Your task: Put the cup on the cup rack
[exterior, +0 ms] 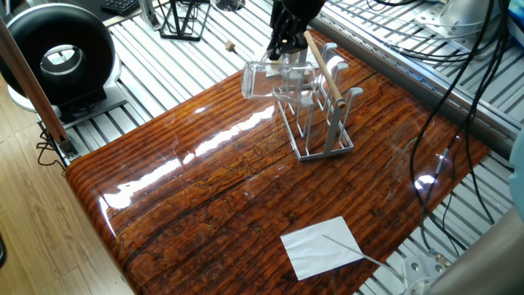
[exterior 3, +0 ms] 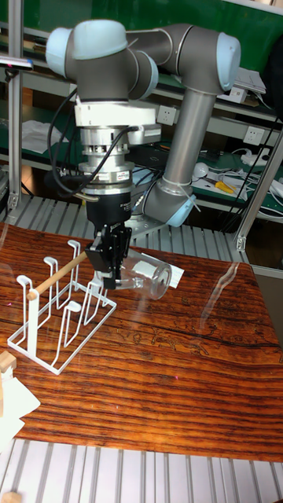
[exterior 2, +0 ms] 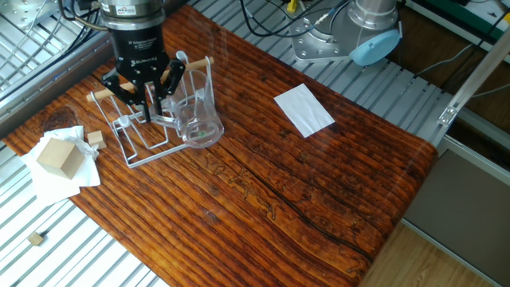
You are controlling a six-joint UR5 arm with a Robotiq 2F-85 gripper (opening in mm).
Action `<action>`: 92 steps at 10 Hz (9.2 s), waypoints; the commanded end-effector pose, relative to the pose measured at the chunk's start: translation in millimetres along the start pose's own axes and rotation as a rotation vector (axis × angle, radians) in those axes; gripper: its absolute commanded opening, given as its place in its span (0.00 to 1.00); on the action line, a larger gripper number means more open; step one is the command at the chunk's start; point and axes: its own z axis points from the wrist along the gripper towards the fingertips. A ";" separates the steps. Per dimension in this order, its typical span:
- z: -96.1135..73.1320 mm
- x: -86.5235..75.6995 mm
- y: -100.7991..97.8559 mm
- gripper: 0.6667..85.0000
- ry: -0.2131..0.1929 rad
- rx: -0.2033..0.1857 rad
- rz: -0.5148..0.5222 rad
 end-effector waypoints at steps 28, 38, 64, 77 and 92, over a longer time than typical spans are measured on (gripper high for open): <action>22.9 2.3 -22.6 0.00 0.015 0.016 0.116; 21.9 14.8 -35.4 0.00 0.058 0.070 0.161; 24.8 22.2 -62.3 0.00 0.069 0.102 0.153; 15.0 -0.3 -52.1 0.00 -0.065 0.043 0.331; -2.7 12.6 -88.9 0.00 -0.067 0.125 0.181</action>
